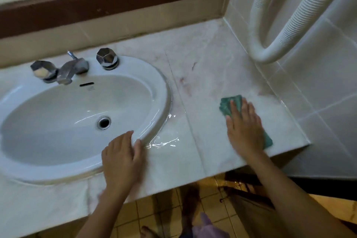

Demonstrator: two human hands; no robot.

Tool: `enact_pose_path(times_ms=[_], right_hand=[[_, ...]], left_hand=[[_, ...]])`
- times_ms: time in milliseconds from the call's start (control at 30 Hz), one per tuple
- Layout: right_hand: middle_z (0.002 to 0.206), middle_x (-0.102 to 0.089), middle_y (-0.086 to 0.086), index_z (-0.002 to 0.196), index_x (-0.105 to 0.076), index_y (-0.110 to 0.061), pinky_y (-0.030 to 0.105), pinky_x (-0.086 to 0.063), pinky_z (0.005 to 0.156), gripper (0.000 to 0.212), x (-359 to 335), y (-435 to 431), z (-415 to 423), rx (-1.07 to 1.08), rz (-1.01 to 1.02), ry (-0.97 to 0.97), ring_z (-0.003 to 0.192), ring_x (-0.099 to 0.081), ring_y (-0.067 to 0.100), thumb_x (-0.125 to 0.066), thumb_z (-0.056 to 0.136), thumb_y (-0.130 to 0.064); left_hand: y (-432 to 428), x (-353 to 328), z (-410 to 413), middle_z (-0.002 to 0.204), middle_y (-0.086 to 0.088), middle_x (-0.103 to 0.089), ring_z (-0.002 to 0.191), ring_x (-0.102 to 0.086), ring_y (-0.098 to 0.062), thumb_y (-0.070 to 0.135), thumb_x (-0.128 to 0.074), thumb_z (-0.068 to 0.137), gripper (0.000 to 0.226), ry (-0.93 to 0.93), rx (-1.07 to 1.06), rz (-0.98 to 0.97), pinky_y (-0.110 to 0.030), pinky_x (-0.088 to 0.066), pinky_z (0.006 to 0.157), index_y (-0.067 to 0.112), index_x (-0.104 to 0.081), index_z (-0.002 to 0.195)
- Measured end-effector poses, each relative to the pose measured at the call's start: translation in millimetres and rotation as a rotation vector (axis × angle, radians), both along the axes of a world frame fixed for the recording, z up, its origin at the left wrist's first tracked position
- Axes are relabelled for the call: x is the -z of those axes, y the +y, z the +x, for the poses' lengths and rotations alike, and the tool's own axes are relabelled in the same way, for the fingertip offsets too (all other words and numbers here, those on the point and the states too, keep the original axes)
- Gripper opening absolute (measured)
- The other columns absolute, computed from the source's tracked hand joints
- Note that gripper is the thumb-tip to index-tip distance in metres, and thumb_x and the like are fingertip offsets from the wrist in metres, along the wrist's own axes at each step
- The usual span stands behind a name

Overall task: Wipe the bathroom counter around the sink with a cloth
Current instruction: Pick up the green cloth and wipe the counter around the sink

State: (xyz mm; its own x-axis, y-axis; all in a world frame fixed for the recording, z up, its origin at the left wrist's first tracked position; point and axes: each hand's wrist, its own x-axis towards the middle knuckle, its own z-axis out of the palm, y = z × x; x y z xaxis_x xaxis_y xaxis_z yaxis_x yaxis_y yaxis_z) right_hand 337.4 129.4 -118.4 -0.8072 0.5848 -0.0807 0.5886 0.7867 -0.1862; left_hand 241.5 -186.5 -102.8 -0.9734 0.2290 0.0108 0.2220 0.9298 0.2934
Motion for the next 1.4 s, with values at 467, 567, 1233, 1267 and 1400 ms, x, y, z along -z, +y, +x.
enact_pose_path(times_ms=[467,567,1233,1267,1400], right_hand=[[0.162,-0.008,0.007,0.154,-0.013,-0.020,0.042,-0.014,0.117,0.059,2,-166,-34,-0.243,-0.076,0.044,0.148,-0.009,0.026,-0.021,0.100,-0.043],[0.162,0.003,0.006,0.154,-0.002,-0.021,0.042,-0.008,0.119,0.060,2,-199,-19,-0.197,-0.092,0.029,0.149,0.002,0.025,-0.015,0.100,-0.045],[0.159,-0.005,0.021,0.152,-0.009,-0.006,0.048,-0.009,0.117,0.063,-2,-530,-42,0.013,-0.088,0.068,0.148,-0.002,0.033,-0.025,0.099,-0.037],[0.160,-0.003,0.020,0.153,-0.007,-0.007,0.048,-0.009,0.117,0.063,-4,-543,-44,-0.014,-0.095,0.059,0.148,-0.001,0.033,-0.025,0.100,-0.037],[0.161,0.007,0.012,0.154,0.000,-0.014,0.043,-0.001,0.117,0.063,-4,-595,-60,-0.182,-0.105,0.022,0.148,0.009,0.027,-0.019,0.100,-0.040]], left_hand=[[-71,-5,65,0.148,-0.001,-0.039,0.132,-0.038,-0.020,0.024,-0.052,0.082,0.044,0.075,-0.137,0.351,-0.040,-0.038,0.104,0.018,-0.062,0.125],[-114,-1,73,0.149,-0.003,-0.036,0.133,-0.036,-0.023,0.027,-0.052,0.082,0.045,0.071,-0.253,0.364,-0.049,-0.040,0.103,0.015,-0.063,0.123],[-479,12,2,0.129,-0.009,-0.054,0.121,-0.051,-0.024,0.000,-0.054,0.084,0.030,0.266,-0.521,0.598,-0.030,-0.040,0.100,0.006,-0.068,0.109],[-496,14,-5,0.131,-0.008,-0.053,0.123,-0.050,-0.024,0.005,-0.053,0.083,0.031,0.254,-0.533,0.588,-0.034,-0.041,0.101,0.007,-0.068,0.110],[-547,23,-39,0.136,-0.007,-0.049,0.123,-0.046,-0.027,0.015,-0.051,0.081,0.035,0.232,-0.590,0.473,-0.046,-0.043,0.098,0.010,-0.067,0.112]])
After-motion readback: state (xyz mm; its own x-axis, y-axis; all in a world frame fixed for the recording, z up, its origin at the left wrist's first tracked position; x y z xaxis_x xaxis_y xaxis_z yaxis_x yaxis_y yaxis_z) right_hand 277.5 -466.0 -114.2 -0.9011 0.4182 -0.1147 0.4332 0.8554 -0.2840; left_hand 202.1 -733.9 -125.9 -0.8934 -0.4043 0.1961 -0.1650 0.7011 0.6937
